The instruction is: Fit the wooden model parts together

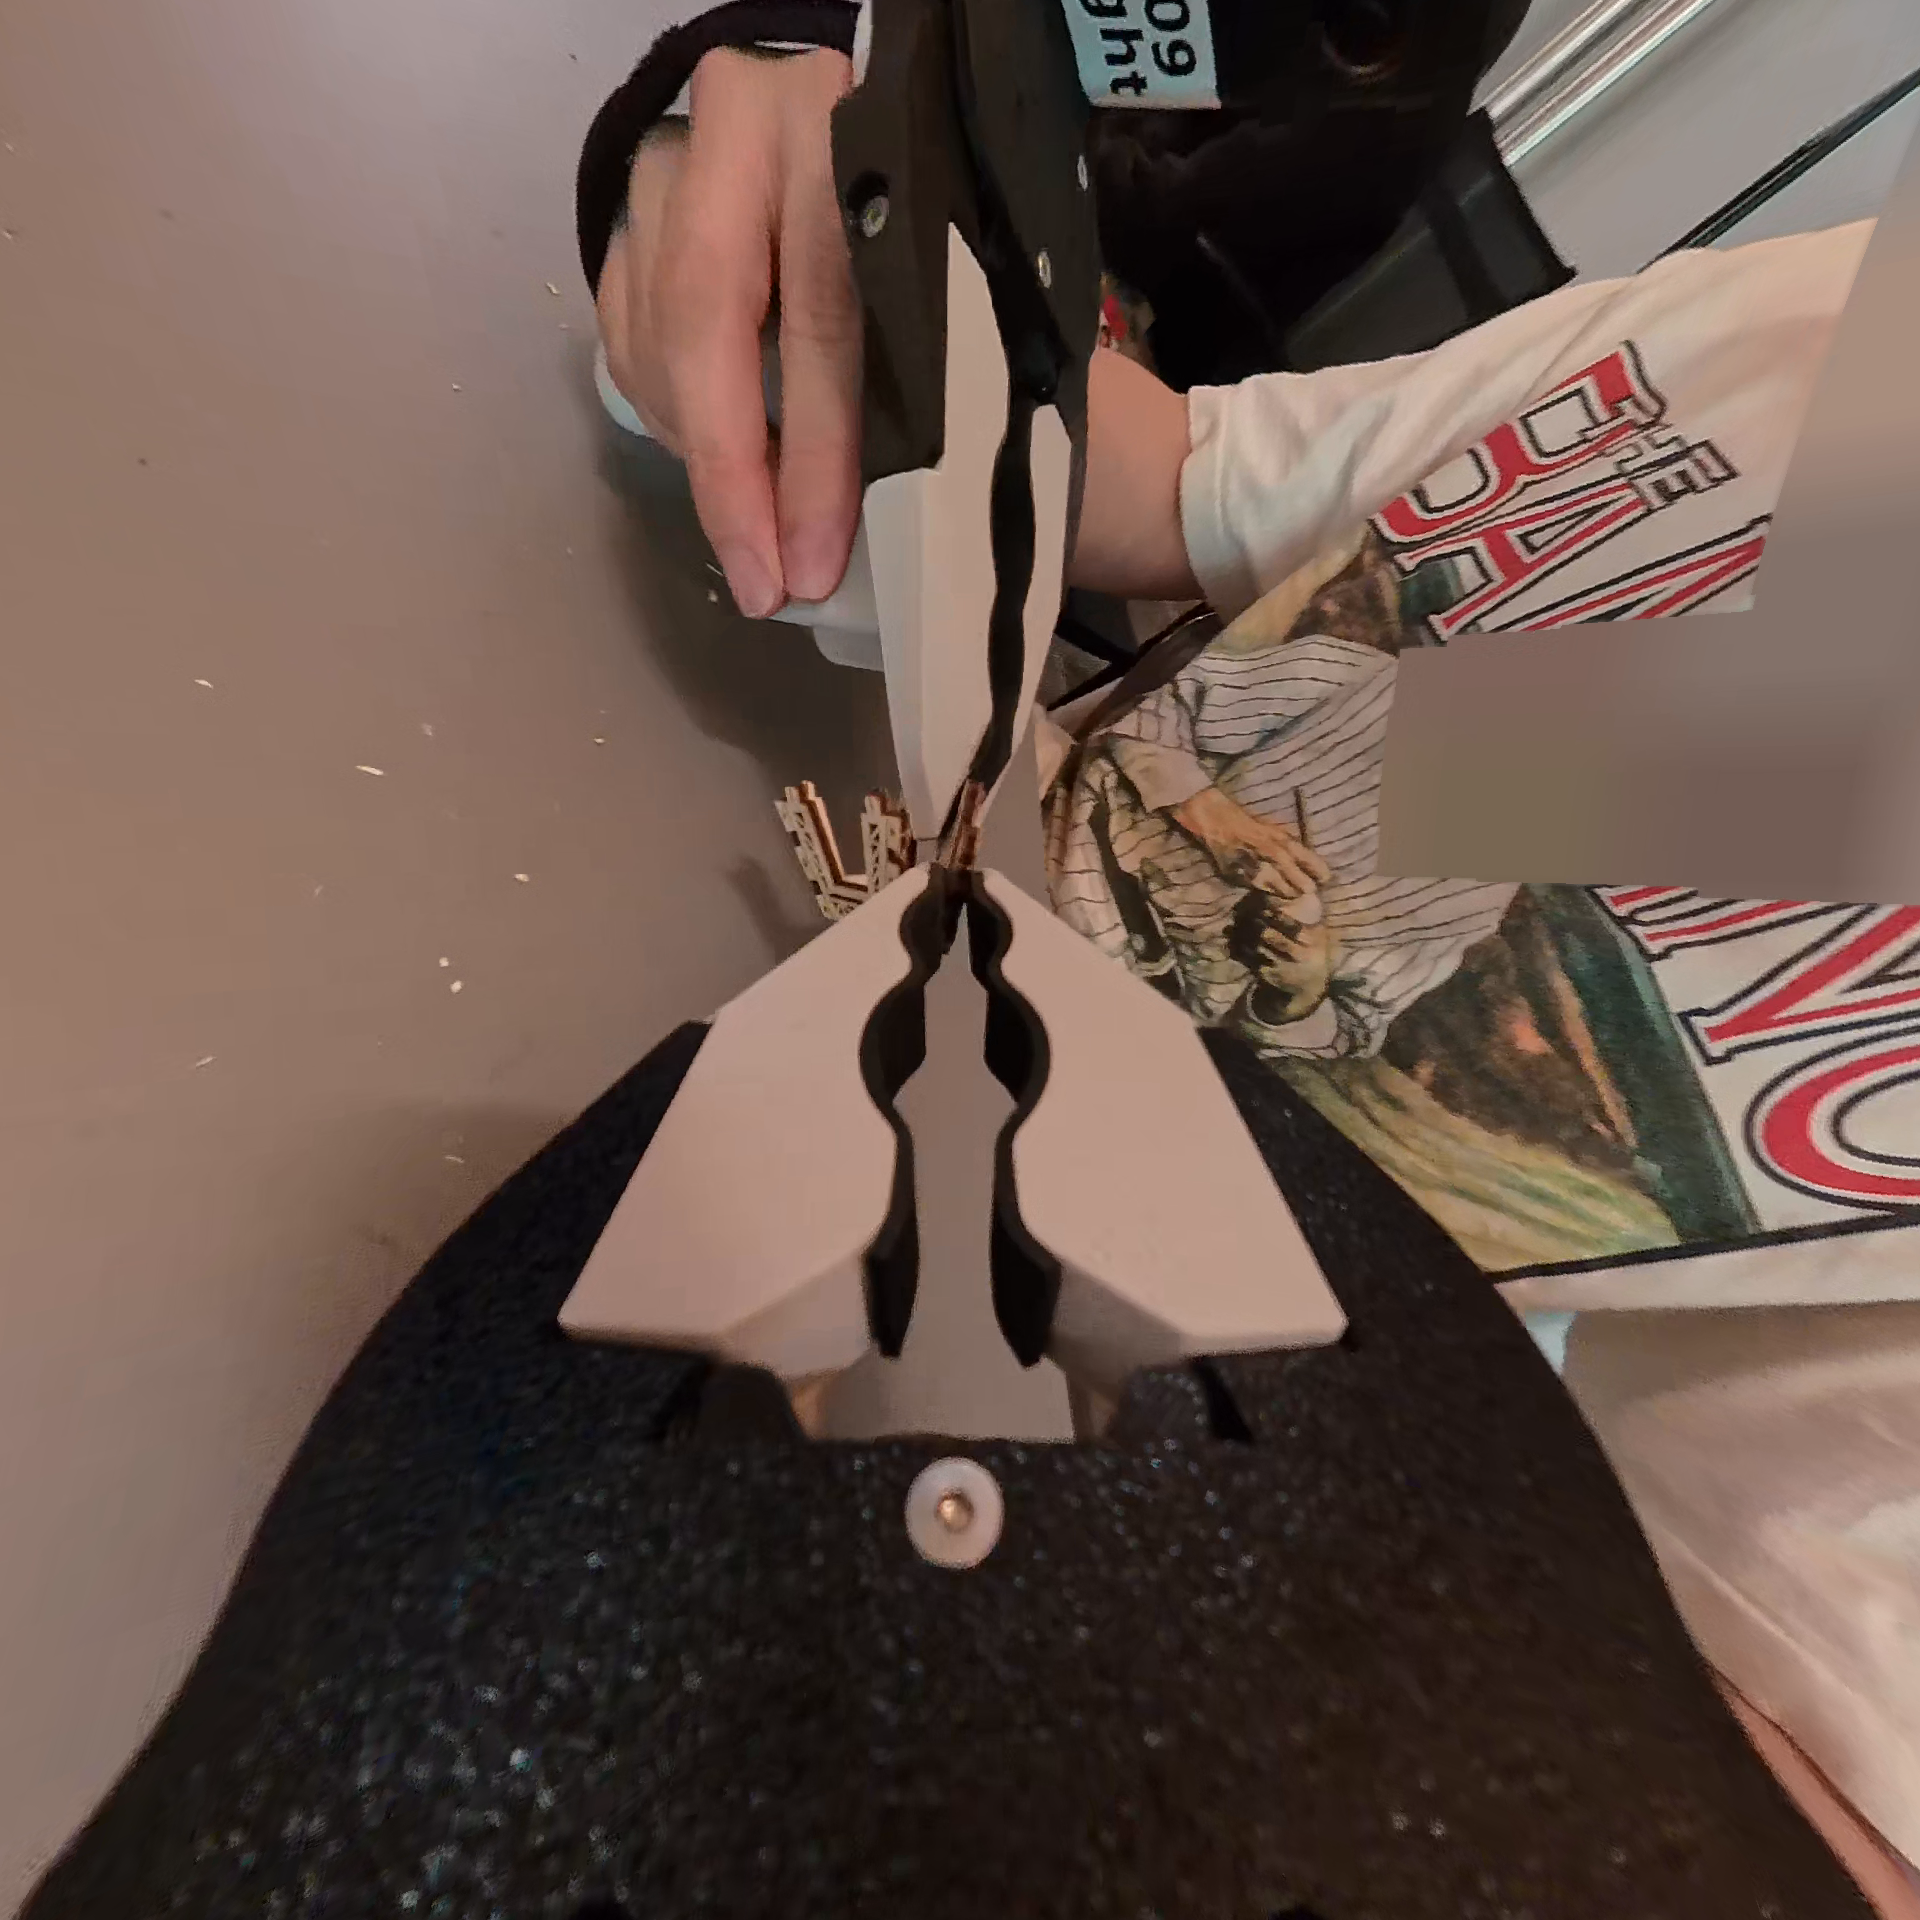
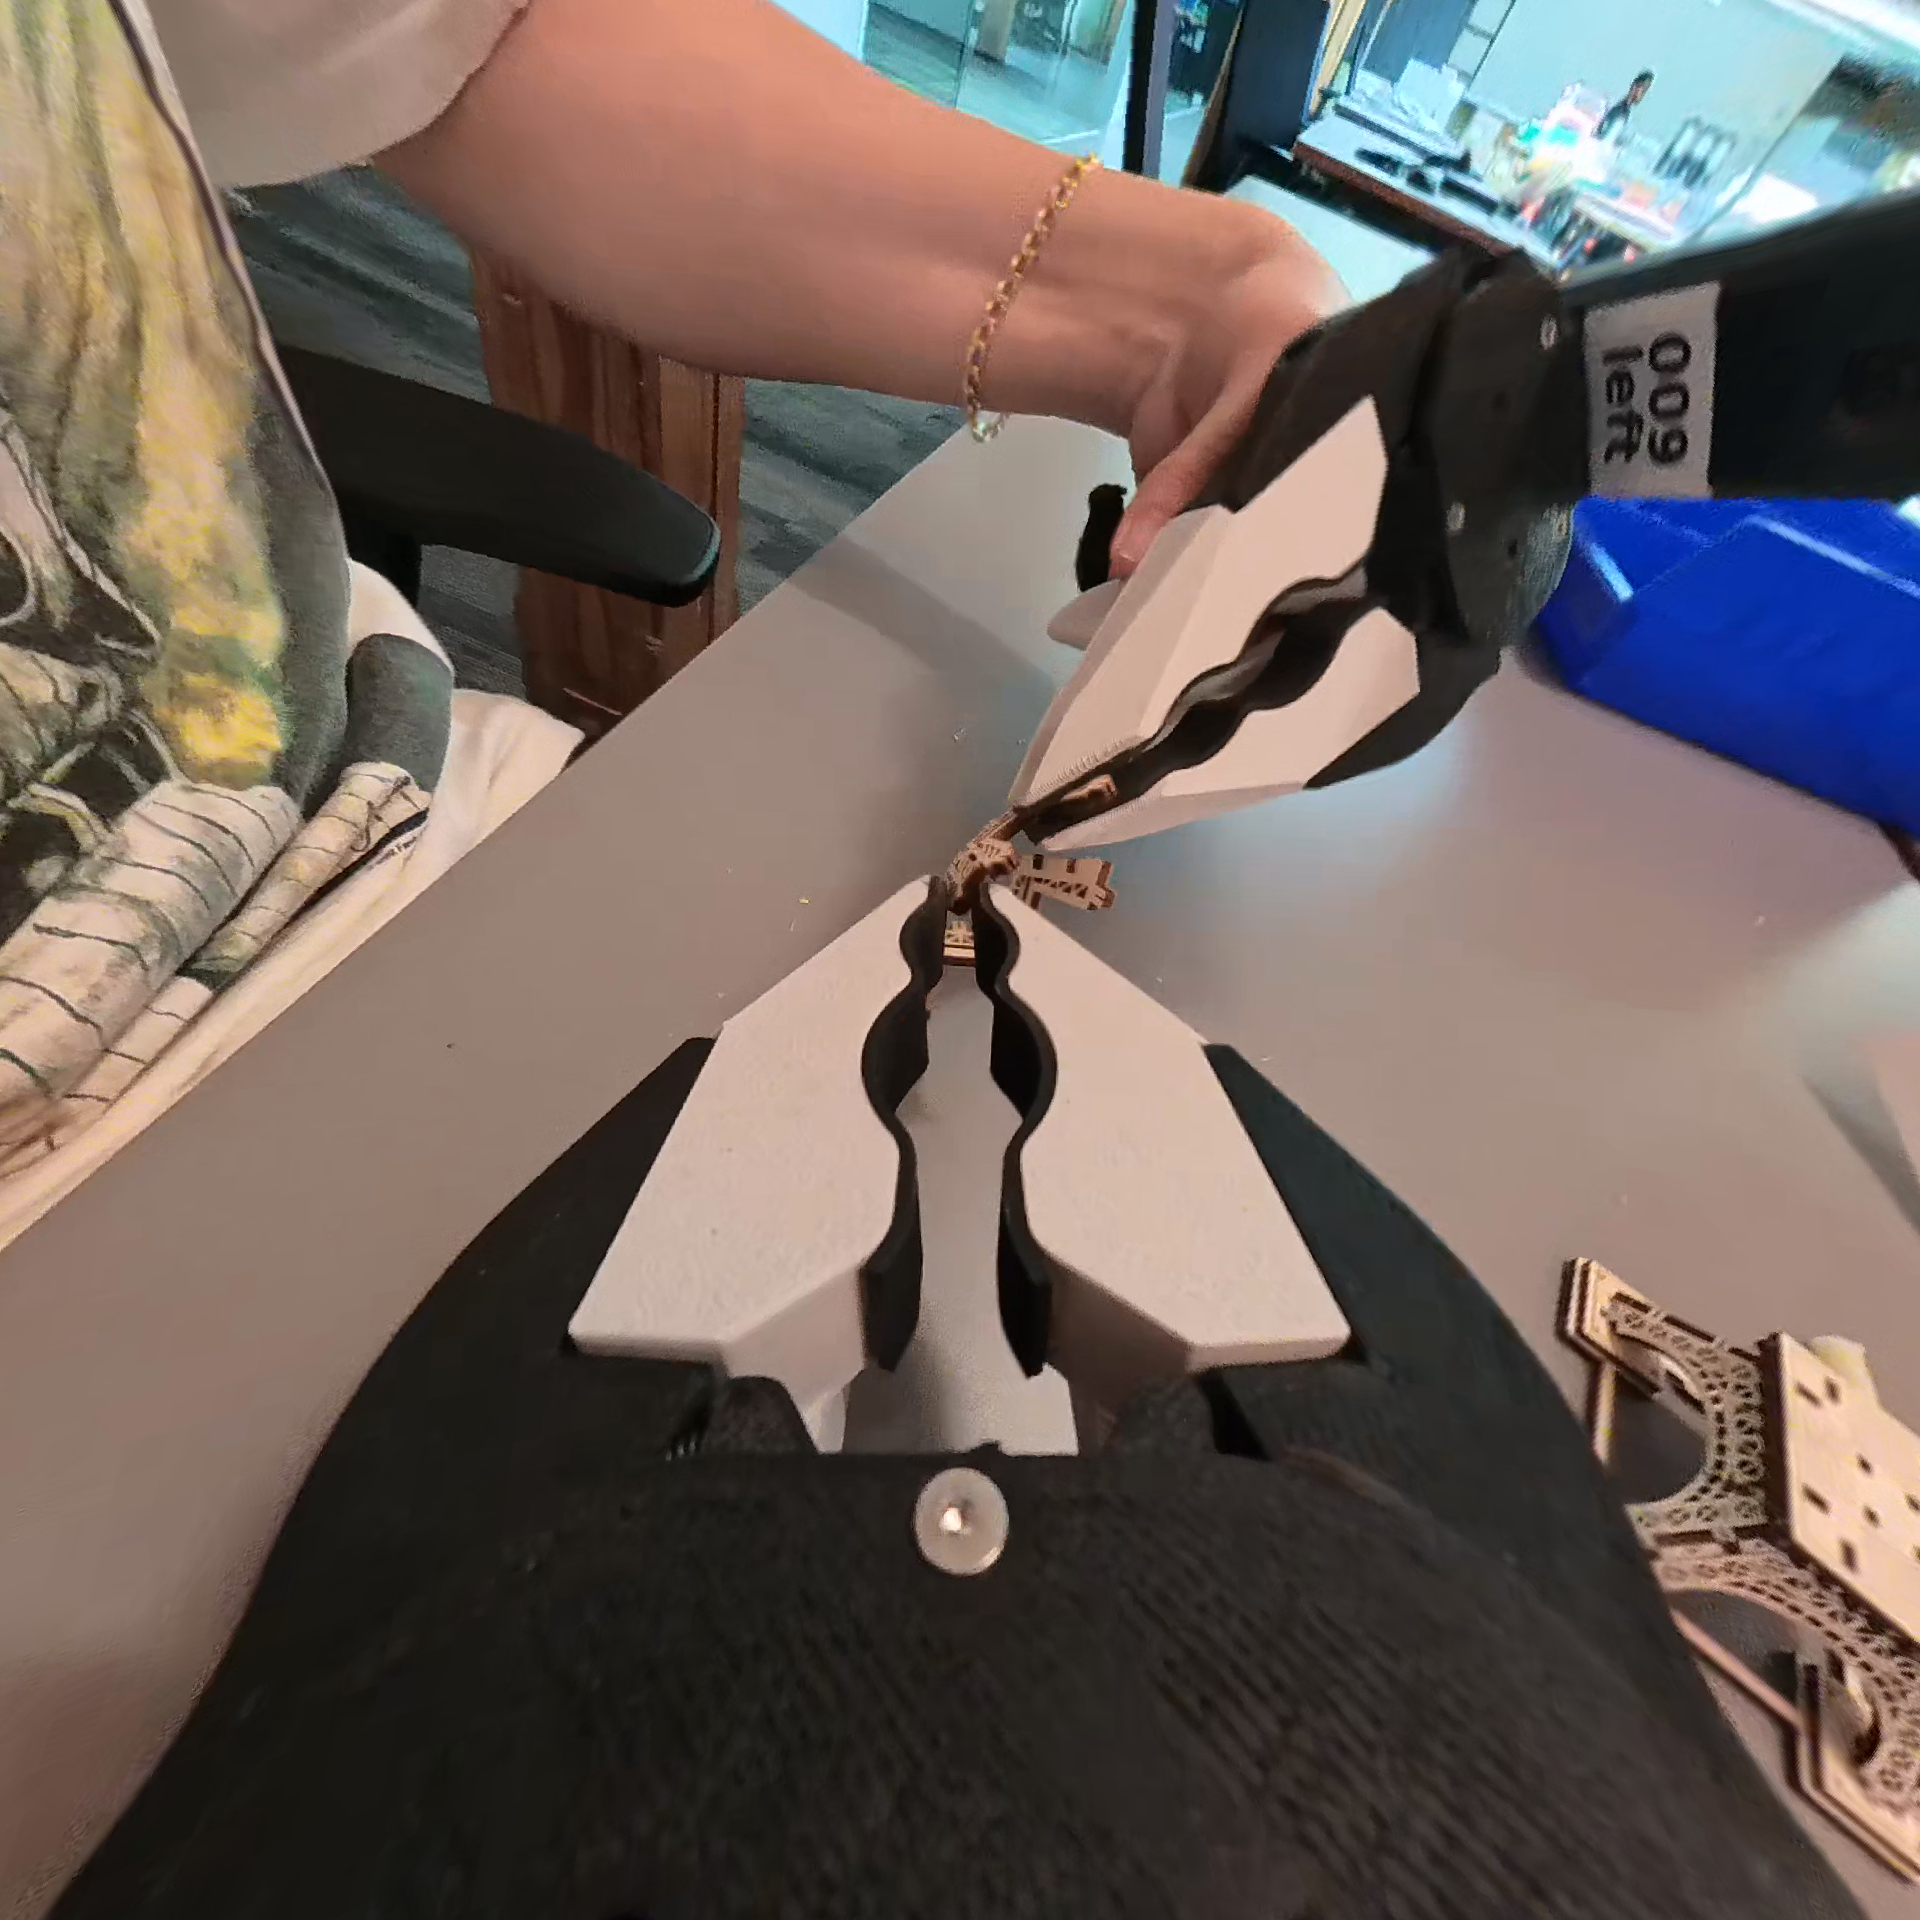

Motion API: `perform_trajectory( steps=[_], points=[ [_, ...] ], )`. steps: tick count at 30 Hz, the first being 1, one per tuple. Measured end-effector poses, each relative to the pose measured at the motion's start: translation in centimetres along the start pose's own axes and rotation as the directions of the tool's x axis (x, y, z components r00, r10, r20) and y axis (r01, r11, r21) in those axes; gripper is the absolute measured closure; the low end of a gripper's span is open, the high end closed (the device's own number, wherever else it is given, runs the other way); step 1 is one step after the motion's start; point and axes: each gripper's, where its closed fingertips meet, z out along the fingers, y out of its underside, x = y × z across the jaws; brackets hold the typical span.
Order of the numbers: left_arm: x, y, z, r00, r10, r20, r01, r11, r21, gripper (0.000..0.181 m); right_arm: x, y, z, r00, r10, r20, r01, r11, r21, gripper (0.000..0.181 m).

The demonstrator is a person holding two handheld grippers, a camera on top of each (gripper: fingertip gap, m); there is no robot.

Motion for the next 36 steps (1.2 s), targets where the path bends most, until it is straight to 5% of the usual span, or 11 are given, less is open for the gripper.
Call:
perform_trajectory(
  steps=[7, 10, 15, 19, 22, 27, 36],
  points=[
    [0.0, 0.0, -0.1, 0.992, -0.105, -0.073, 0.104, 0.994, -0.020, 0.179, 0.0, 0.0, 0.1, 0.991, -0.130, -0.036, 0.129, 0.991, -0.024, 0.178],
    [-1.0, 0.0, -0.3, 0.995, -0.099, -0.014, 0.099, 0.995, -0.008, 0.179, 0.7, 0.7, 0.2, 0.991, -0.113, -0.069, 0.108, 0.992, -0.065, 0.177],
    [-1.7, -1.1, -0.9, 0.989, 0.035, 0.145, -0.041, 0.998, 0.040, 0.181, 2.5, 1.4, -0.5, 0.987, -0.021, -0.162, 0.008, 0.997, -0.077, 0.175],
    [-2.1, 0.5, -0.6, 0.947, 0.204, 0.246, -0.180, 0.976, -0.120, 0.181, 3.4, 2.4, -1.9, 0.981, 0.013, -0.194, -0.038, 0.991, -0.127, 0.162],
    [-1.1, 1.1, 0.1, 0.937, 0.302, 0.177, -0.268, 0.944, -0.191, 0.181, 5.1, 2.3, -2.9, 0.955, -0.019, -0.295, -0.017, 0.993, -0.118, 0.165],
    [-1.6, 0.8, 0.6, 0.938, 0.317, 0.142, -0.279, 0.931, -0.236, 0.181, 2.8, 1.7, -0.8, 0.977, -0.098, -0.191, 0.073, 0.988, -0.136, 0.154],
    [-2.4, -0.6, -0.7, 0.934, 0.298, 0.195, -0.271, 0.950, -0.155, 0.181, 2.2, 2.4, -1.1, 0.983, 0.149, -0.108, -0.159, 0.984, -0.087, 0.154]
  ],
)
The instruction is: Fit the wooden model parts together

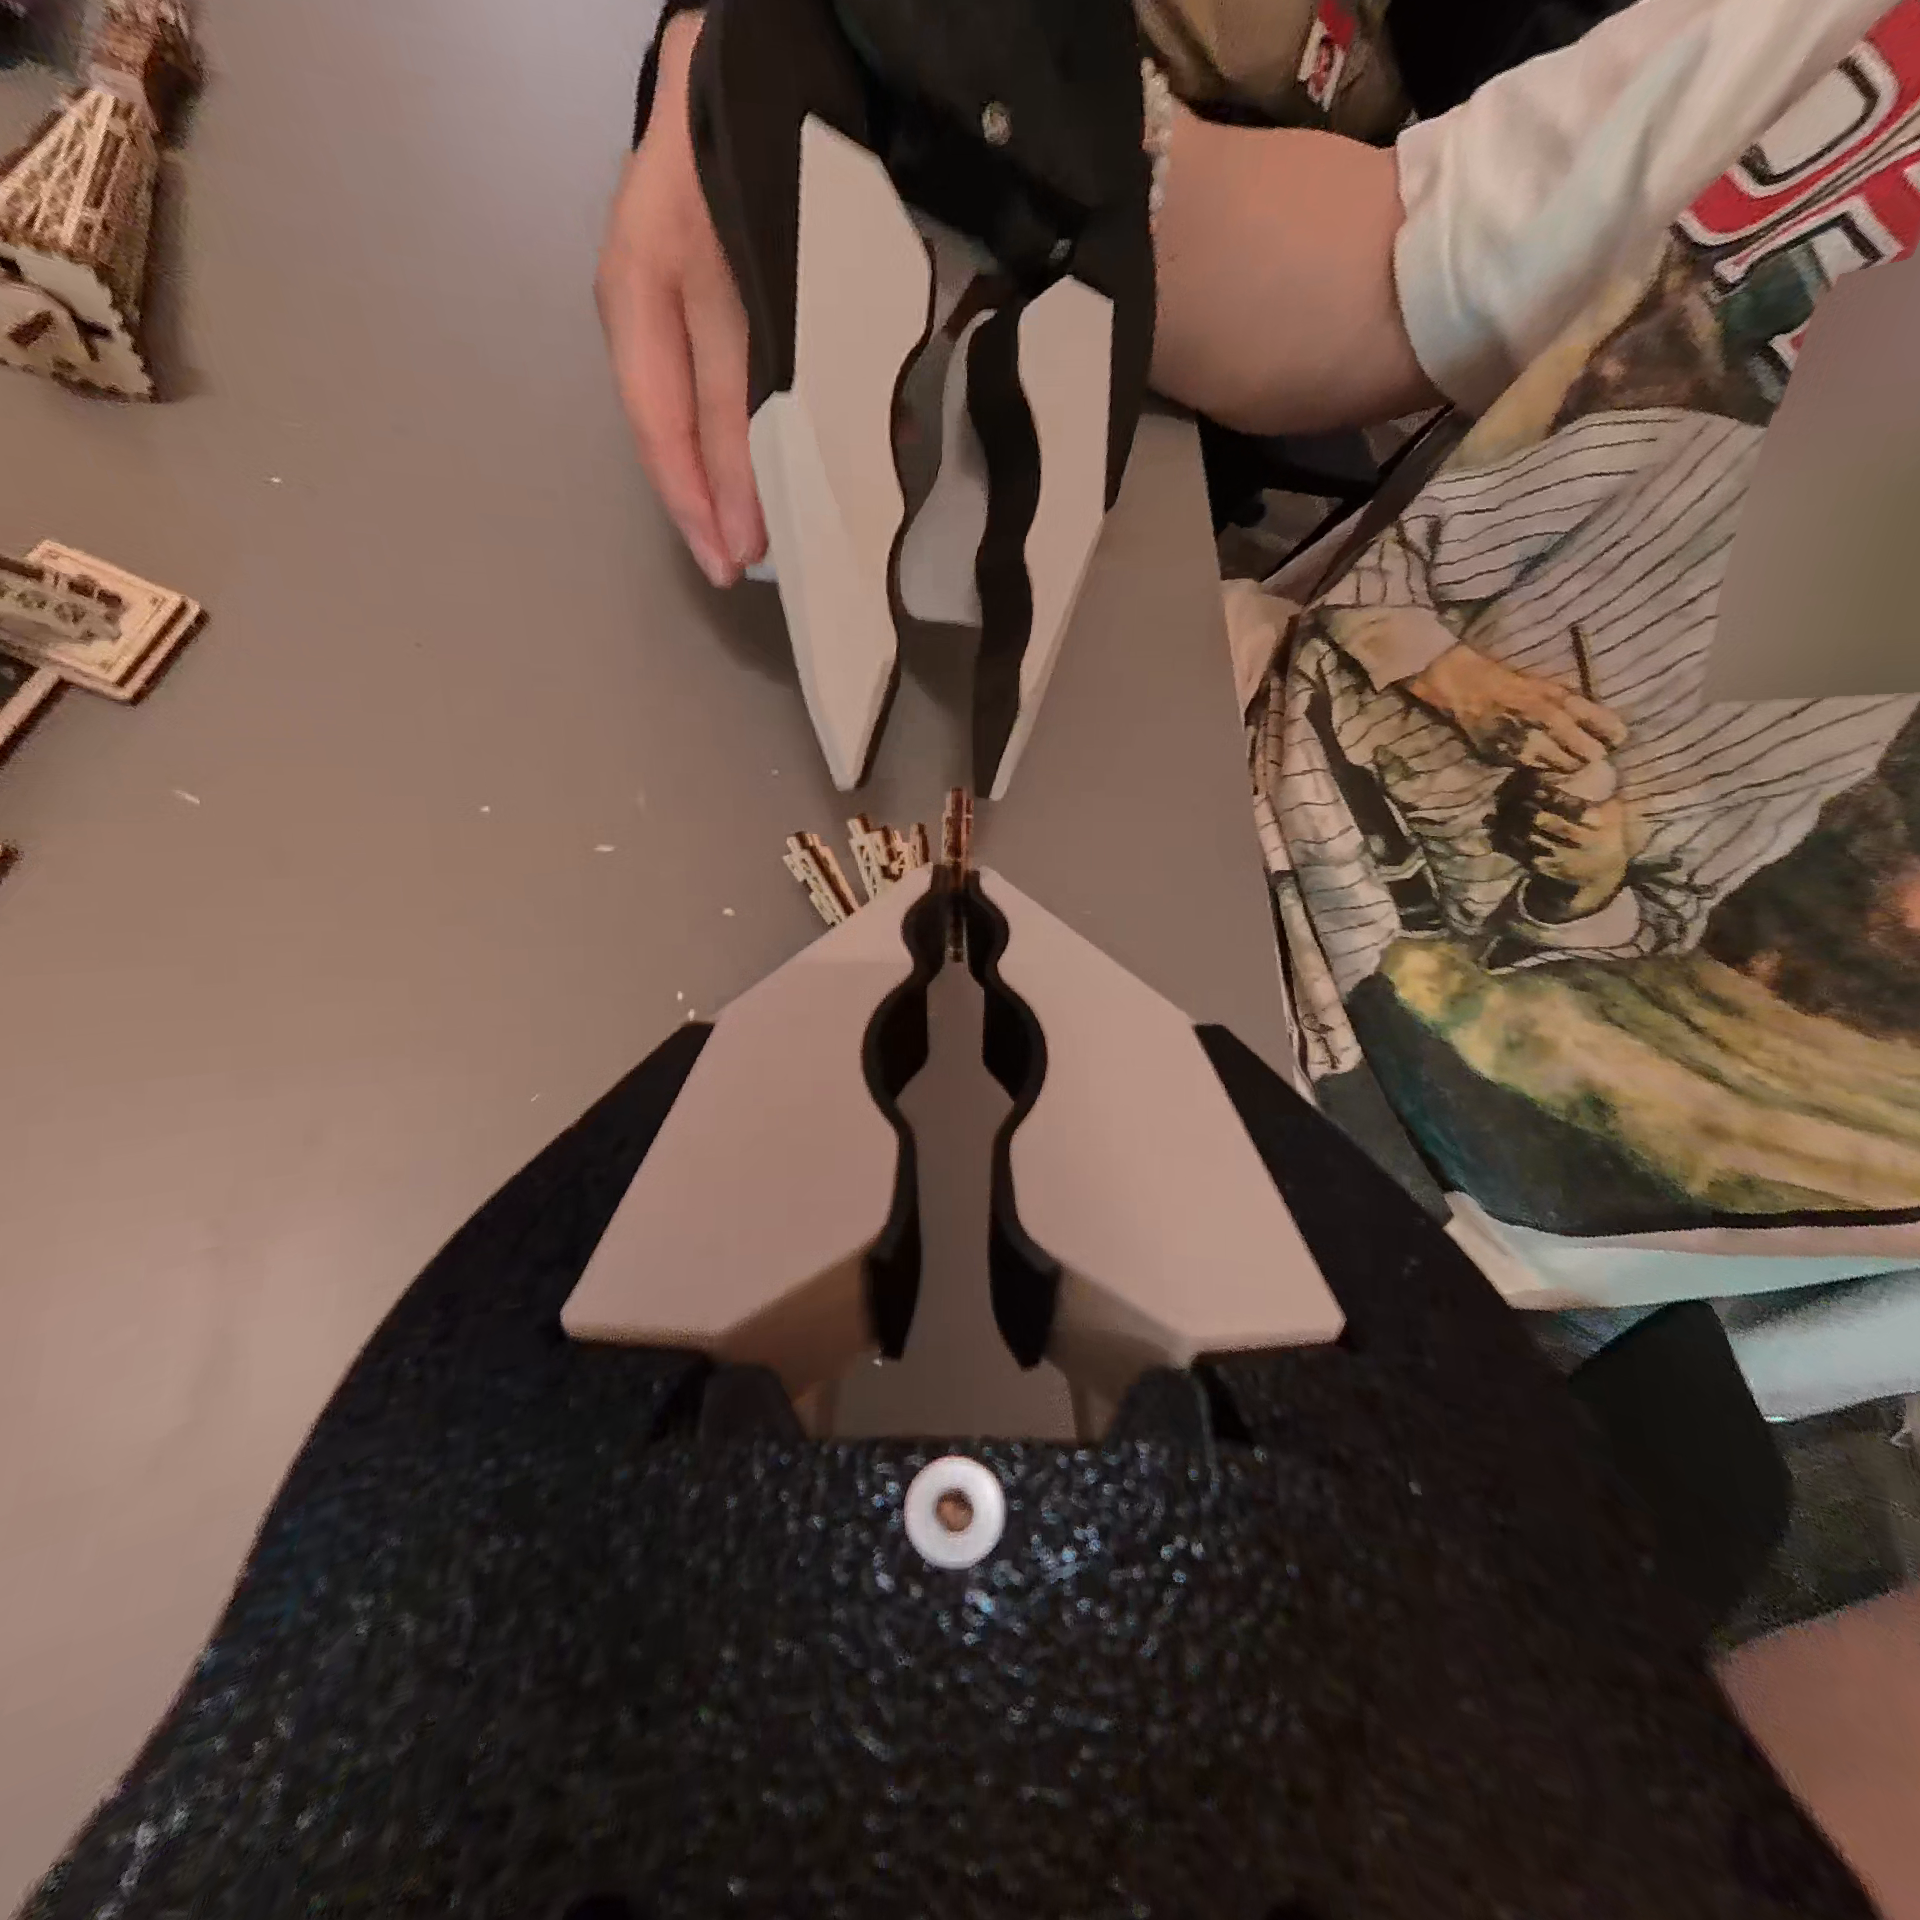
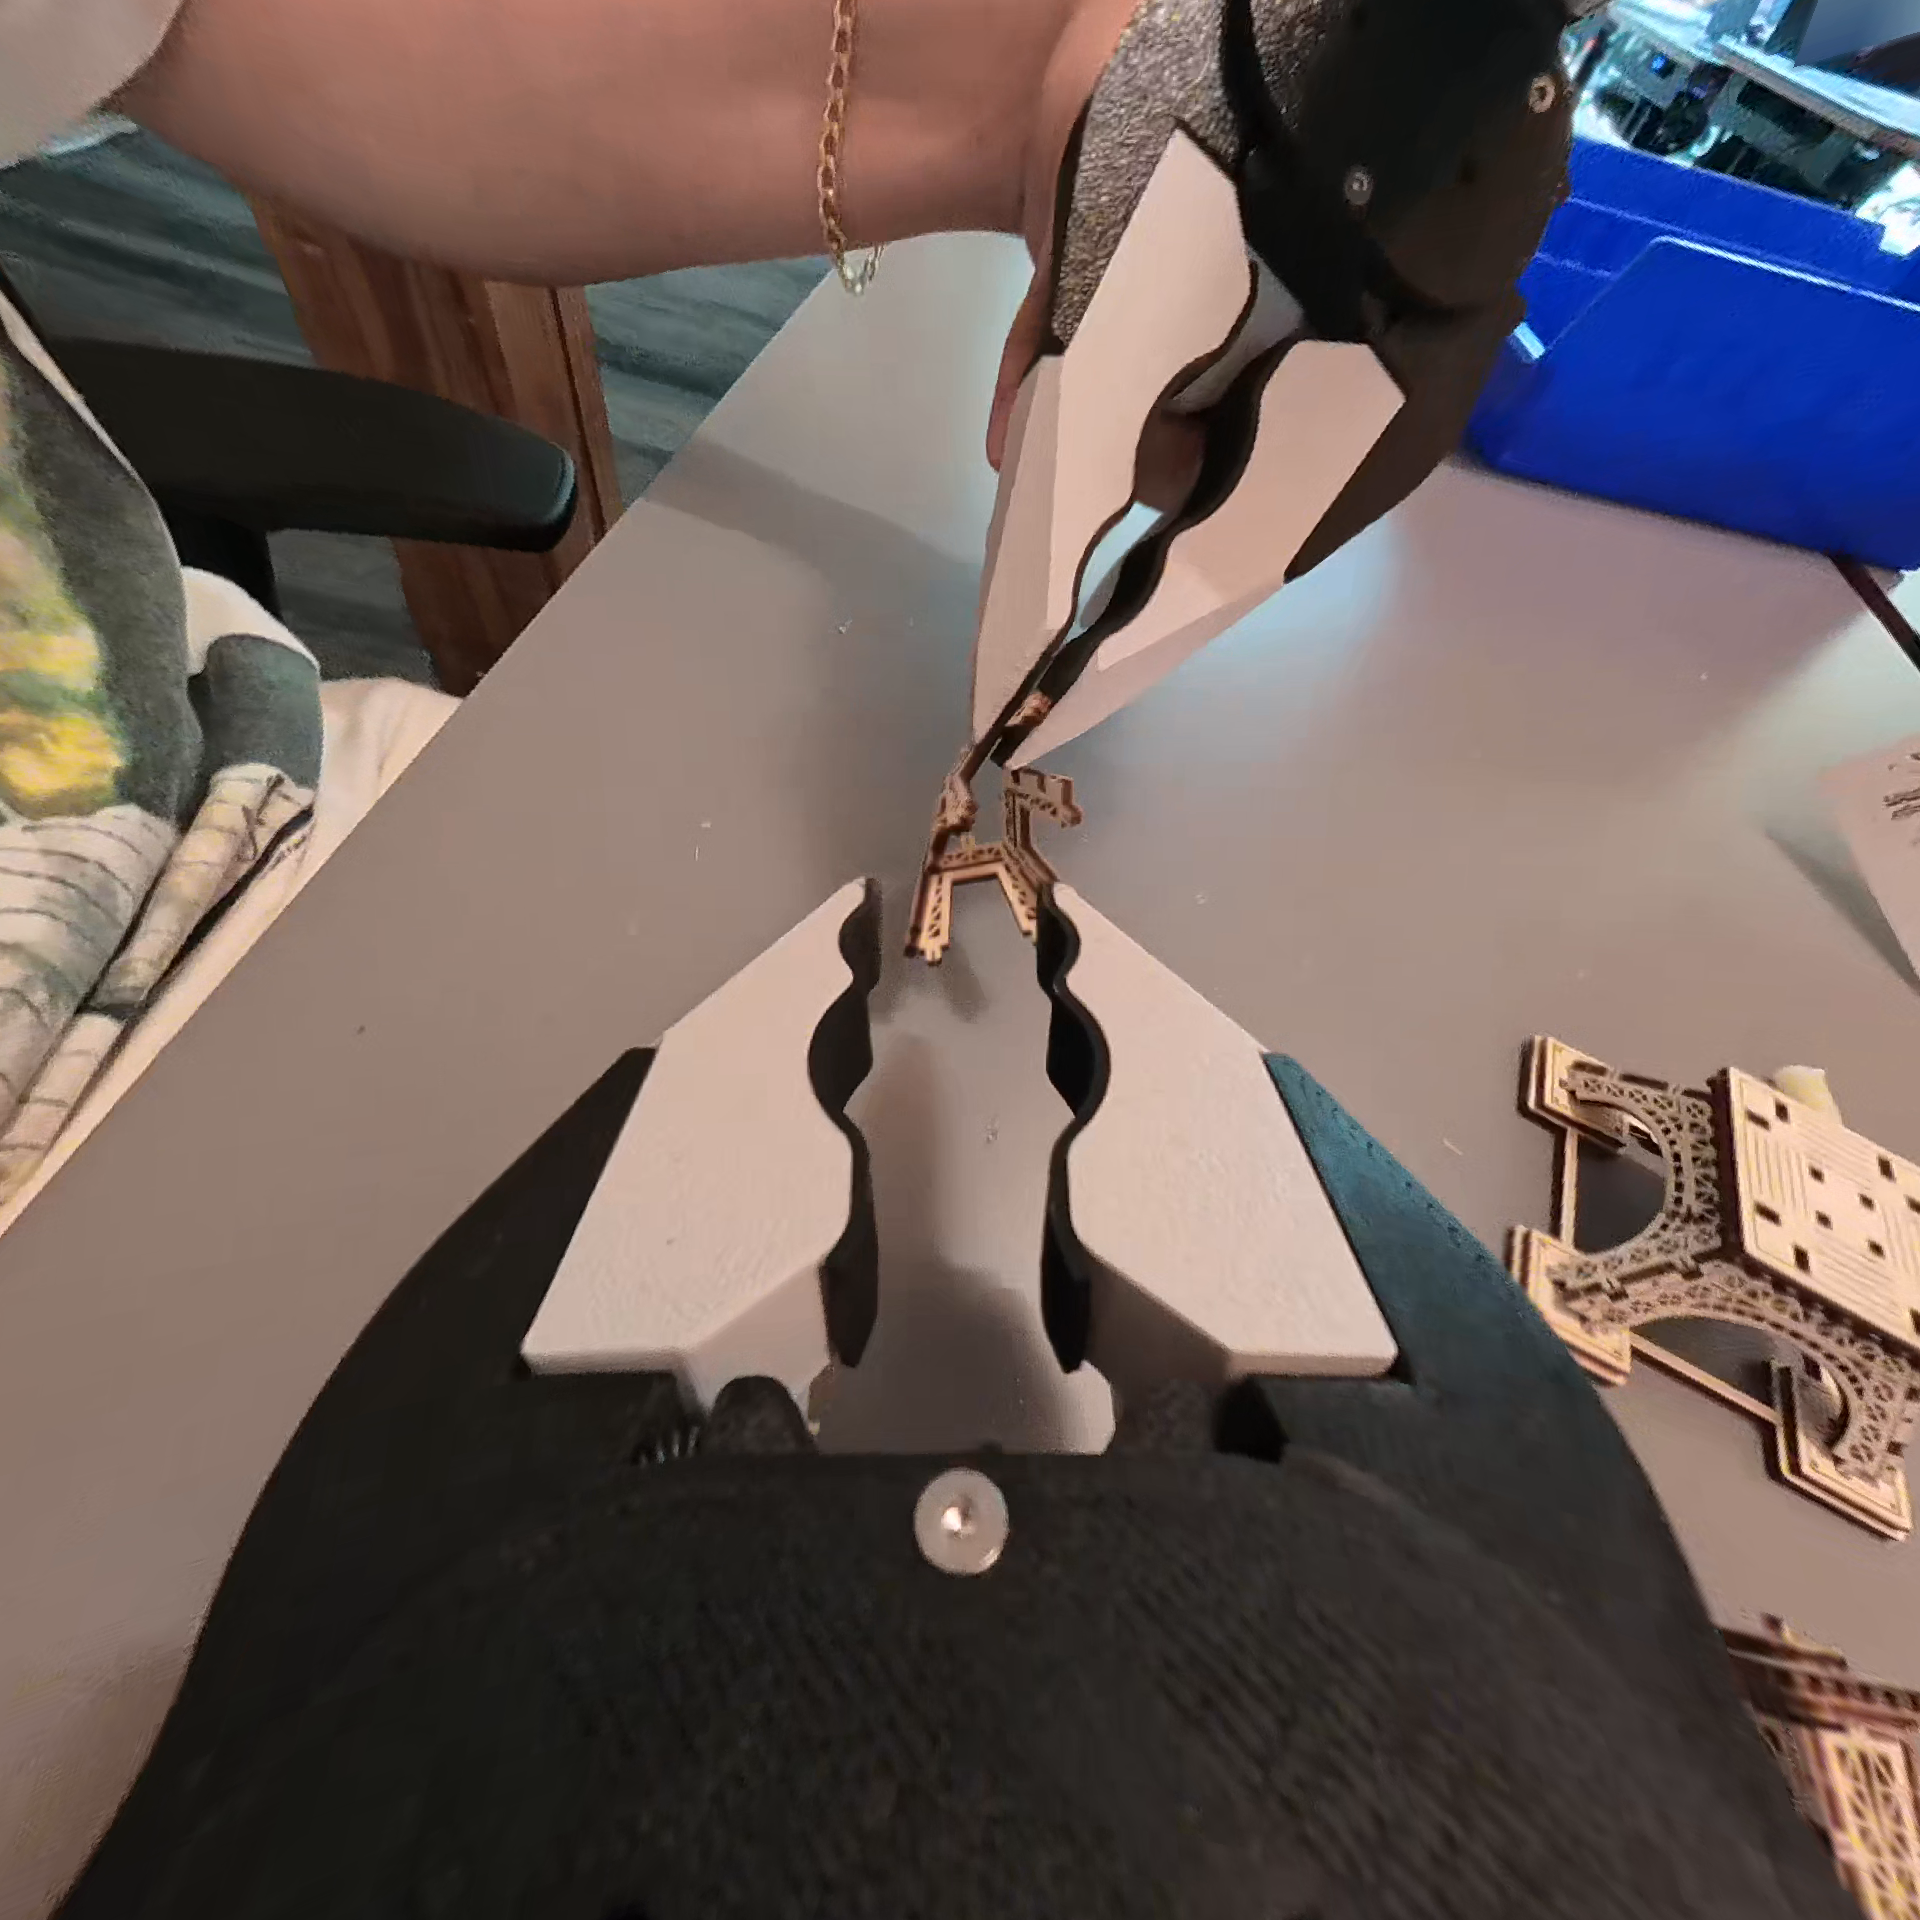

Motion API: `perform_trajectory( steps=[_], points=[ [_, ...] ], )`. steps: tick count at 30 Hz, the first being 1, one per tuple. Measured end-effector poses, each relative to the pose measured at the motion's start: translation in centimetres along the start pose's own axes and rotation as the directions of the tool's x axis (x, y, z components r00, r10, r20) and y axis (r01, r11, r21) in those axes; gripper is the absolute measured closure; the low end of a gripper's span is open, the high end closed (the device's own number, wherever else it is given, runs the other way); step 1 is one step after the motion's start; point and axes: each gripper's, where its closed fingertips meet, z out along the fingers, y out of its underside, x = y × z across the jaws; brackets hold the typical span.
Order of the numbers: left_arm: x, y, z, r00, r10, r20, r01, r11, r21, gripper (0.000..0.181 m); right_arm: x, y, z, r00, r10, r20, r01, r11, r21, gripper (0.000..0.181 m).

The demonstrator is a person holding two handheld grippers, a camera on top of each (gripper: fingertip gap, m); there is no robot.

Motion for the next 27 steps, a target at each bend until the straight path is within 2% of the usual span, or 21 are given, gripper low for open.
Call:
perform_trajectory(
  steps=[4, 6, 8, 11, 14, 16, 21, 24, 27],
  points=[
    [-0.7, -0.8, 0.1, 0.985, 0.133, 0.108, -0.134, 0.991, 0.003, 0.181, 0.6, -0.3, 0.8, 0.998, -0.032, -0.057, 0.031, 0.999, -0.005, 0.176],
    [-0.9, -1.1, 0.0, 0.967, 0.193, 0.169, -0.195, 0.981, -0.004, 0.179, 1.3, 0.1, 0.8, 0.991, -0.081, -0.106, 0.077, 0.996, -0.042, 0.179],
    [-1.6, -1.3, -0.4, 0.939, 0.209, 0.272, -0.213, 0.977, -0.013, 0.164, 2.2, 0.4, 0.7, 0.970, -0.172, -0.173, 0.160, 0.984, -0.078, 0.179],
    [-2.6, -1.2, -1.6, 0.869, 0.233, 0.437, -0.249, 0.968, -0.023, 0.148, 4.0, 0.8, 0.3, 0.878, -0.371, -0.303, 0.326, 0.926, -0.189, 0.179],
    [-2.7, -0.9, -2.4, 0.797, 0.278, 0.536, -0.309, 0.951, -0.033, 0.161, 4.6, 0.0, 0.1, 0.782, -0.503, -0.368, 0.446, 0.864, -0.234, 0.179],
    [-2.6, -0.8, -2.5, 0.742, 0.315, 0.592, -0.359, 0.932, -0.047, 0.164, 4.5, -1.0, 0.0, 0.716, -0.569, -0.403, 0.520, 0.821, -0.235, 0.180],
    [-3.0, 0.5, -2.3, 0.585, 0.429, 0.688, -0.419, 0.886, -0.197, 0.161, 4.8, -0.6, 0.3, 0.564, -0.737, -0.373, 0.630, 0.676, -0.383, 0.180],
    [-3.3, 1.8, -1.8, 0.575, 0.444, 0.687, -0.394, 0.886, -0.243, 0.160, 4.8, 0.0, 0.8, 0.462, -0.829, -0.315, 0.678, 0.559, -0.478, 0.180],
    [-3.2, 2.0, -2.1, 0.550, 0.441, 0.709, -0.405, 0.884, -0.235, 0.162, 4.6, 0.5, 1.4, 0.402, -0.878, -0.261, 0.706, 0.479, -0.522, 0.180]
  ],
)
